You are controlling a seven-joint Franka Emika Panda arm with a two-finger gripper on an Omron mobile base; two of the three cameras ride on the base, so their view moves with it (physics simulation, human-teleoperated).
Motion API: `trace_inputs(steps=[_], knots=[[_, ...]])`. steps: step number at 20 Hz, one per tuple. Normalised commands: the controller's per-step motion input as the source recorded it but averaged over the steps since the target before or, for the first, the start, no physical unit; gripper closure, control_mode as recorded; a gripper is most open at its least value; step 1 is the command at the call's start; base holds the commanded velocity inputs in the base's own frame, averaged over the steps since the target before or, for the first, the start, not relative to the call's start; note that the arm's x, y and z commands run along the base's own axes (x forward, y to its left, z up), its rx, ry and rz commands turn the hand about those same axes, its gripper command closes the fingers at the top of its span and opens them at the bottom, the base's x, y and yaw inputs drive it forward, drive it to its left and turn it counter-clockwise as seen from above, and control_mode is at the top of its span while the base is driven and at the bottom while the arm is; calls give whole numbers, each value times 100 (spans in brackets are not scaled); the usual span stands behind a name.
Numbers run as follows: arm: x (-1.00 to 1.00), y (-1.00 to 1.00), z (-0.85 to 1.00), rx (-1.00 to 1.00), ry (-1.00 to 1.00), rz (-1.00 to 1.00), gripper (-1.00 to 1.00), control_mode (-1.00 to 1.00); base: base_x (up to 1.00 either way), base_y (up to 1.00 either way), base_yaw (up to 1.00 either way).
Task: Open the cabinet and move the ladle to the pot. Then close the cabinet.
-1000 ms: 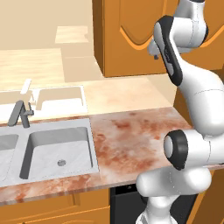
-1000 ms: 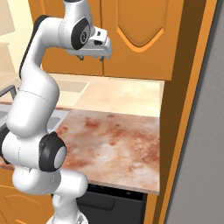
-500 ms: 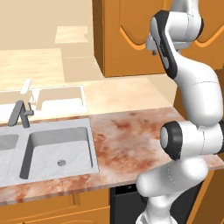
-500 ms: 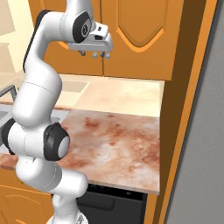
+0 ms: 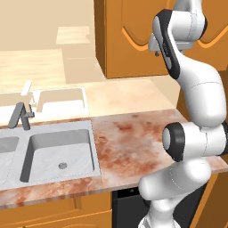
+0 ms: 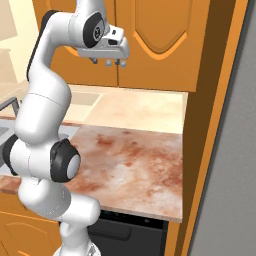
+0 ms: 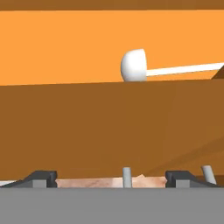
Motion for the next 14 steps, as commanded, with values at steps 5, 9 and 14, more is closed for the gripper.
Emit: trace_inputs(steps=[5,9,14], knots=[[7,0,-24,0,0,0,100,-100,0,0,0],[11,0,-24,0,0,0,100,-100,0,0,0],[4,0,-13,0,0,0,100,-100,0,0,0]])
